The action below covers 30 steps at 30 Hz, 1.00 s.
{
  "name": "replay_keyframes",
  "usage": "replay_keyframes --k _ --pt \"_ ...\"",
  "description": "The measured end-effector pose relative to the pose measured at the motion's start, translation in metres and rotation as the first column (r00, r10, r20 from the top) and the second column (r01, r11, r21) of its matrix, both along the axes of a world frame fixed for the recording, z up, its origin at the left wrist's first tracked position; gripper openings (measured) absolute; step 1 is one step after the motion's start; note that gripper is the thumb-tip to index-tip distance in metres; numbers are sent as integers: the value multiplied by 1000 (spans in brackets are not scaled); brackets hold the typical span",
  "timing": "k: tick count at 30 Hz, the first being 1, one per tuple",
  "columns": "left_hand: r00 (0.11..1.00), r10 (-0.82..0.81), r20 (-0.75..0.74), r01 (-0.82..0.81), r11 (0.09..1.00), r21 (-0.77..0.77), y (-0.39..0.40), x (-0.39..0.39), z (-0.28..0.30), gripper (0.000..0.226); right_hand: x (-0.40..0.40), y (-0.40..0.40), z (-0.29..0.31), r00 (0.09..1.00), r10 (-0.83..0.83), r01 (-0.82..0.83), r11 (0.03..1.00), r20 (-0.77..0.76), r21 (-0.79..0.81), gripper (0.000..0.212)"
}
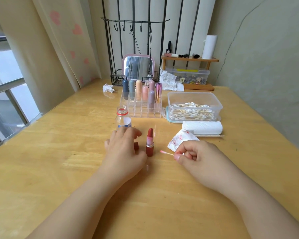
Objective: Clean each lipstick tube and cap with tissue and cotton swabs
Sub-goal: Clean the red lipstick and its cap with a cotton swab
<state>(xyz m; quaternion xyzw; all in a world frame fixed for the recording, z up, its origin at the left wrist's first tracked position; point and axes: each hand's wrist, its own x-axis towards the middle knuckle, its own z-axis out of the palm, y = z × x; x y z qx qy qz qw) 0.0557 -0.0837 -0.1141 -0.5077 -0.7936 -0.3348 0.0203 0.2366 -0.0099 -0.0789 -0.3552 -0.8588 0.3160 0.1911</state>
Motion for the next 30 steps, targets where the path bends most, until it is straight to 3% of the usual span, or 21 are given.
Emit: replay_keyframes --k 4,8,13,16,21,25,30 --pt "985 115 -129 -128 987 -95 -2 -8 2 38 1 -1 1 1000 5 -5 1000 7 9 16" --pt "976 103 -190 -152 951 -269 0 -13 0 34 0 -1 1 1000 14 -14 1000 24 12 15" --pt "977 90 -192 -140 953 -267 -3 -13 6 22 1 -1 2 1000 7 -7 1000 9 12 14" --pt "994 78 -80 -91 979 -183 -12 -12 22 19 2 -1 3 1000 1 0 999 -30 37 16" --pt "973 -68 220 81 996 -49 -34 0 56 20 3 -5 12 973 31 -21 999 -230 46 19" --pt "769 -161 619 178 983 34 -39 5 60 29 3 -11 18 950 43 -26 998 -308 59 17" --pt "579 -247 777 288 954 88 -37 12 61 26 4 -17 20 930 104 -33 979 -351 202 12"
